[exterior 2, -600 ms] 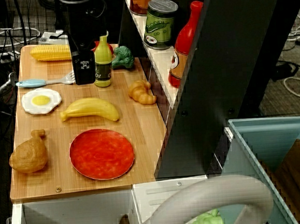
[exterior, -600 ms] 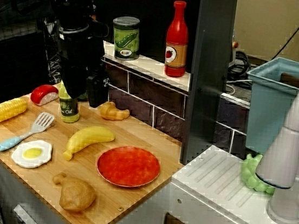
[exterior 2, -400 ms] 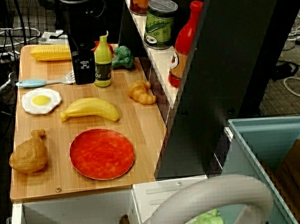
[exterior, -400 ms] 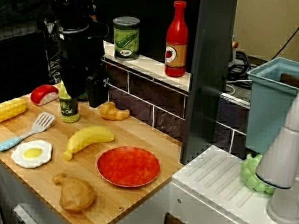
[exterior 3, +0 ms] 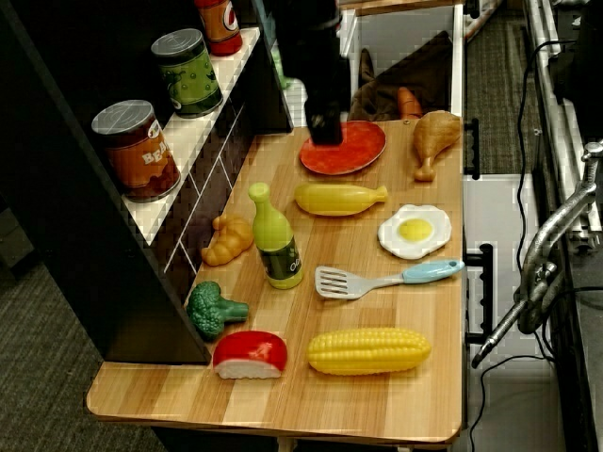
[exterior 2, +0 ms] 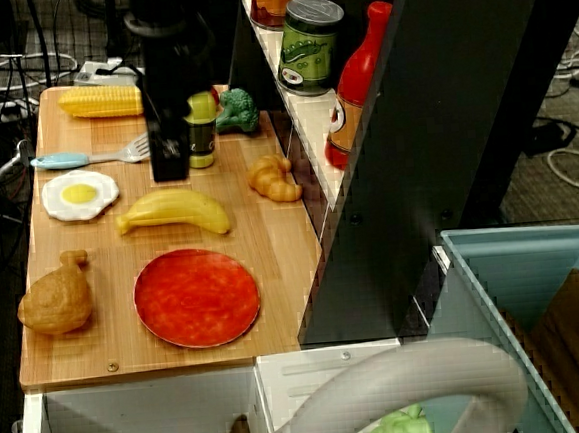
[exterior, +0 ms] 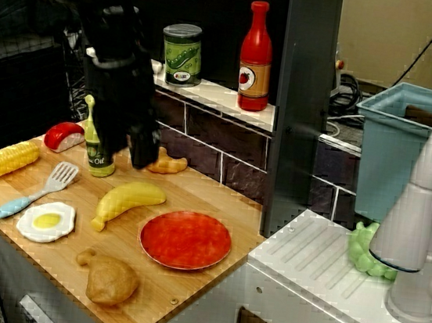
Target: Put banana on plate
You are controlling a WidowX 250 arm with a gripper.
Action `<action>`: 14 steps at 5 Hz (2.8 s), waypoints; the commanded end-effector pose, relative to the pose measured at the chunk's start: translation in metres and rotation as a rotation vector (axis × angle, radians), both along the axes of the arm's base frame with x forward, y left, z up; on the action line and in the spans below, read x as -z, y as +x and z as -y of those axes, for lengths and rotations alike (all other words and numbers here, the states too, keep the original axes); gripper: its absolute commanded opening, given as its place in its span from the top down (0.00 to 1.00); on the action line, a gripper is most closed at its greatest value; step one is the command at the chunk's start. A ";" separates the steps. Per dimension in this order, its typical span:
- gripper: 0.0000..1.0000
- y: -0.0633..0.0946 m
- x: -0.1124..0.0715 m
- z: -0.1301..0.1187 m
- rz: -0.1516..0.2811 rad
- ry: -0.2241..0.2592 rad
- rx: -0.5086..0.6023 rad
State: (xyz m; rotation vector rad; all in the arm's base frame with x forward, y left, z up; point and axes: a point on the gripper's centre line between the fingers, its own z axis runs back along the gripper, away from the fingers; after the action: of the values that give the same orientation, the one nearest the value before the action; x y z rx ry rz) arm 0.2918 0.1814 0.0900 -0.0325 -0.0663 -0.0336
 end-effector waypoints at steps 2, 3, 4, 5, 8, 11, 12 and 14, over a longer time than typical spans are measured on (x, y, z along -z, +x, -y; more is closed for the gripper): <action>0.00 0.033 0.040 -0.034 0.032 0.080 0.125; 0.00 0.031 0.035 -0.036 0.016 0.068 0.148; 0.00 0.025 0.028 -0.037 0.014 0.065 0.172; 0.97 0.022 0.029 -0.040 0.020 0.065 0.170; 1.00 0.017 0.042 -0.037 0.016 0.063 0.127; 1.00 0.012 -0.012 -0.032 0.032 0.015 0.151; 1.00 0.006 -0.036 -0.026 0.022 -0.049 0.174; 1.00 -0.022 -0.031 0.011 0.010 -0.049 0.247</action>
State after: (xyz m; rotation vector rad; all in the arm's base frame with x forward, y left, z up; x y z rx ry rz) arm 0.2674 0.1687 0.1014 -0.1405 -0.0206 -0.2572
